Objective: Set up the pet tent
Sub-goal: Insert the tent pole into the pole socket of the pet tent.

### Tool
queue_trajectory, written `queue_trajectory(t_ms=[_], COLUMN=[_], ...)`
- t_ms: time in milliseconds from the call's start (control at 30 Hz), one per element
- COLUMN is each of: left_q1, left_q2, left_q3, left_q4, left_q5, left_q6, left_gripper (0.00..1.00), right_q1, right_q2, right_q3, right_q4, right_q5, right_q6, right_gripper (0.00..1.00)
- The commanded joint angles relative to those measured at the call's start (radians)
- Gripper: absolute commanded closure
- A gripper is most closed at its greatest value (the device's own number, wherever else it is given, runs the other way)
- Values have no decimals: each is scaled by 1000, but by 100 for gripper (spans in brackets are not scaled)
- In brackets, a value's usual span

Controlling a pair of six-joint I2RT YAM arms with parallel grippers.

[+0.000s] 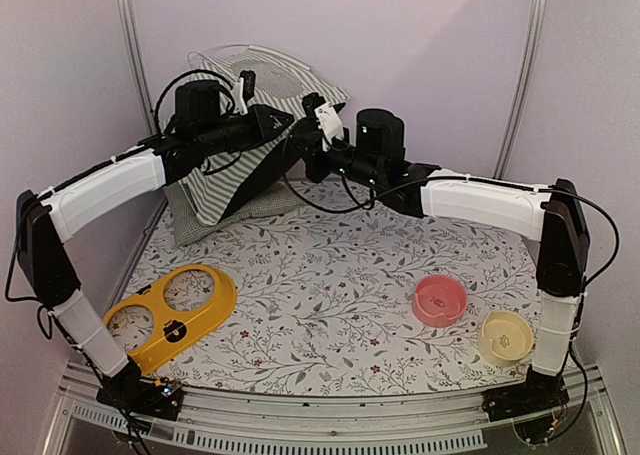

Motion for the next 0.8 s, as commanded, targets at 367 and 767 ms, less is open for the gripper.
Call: queue_trajectory(t_ms=[367, 767], left_q1=[7, 6], left_q2=[-119, -118], left_q3=[-83, -87], left_q4=[-63, -83], left_q5=[-122, -139], left_q6=[-92, -120], left_gripper=[77, 82], right_q1=[16, 25], right_q2=[70, 89], right_q3=[47, 66], right_q4=[3, 1], right_q5=[65, 78], right_q6=[-19, -45], right_gripper=[100, 100])
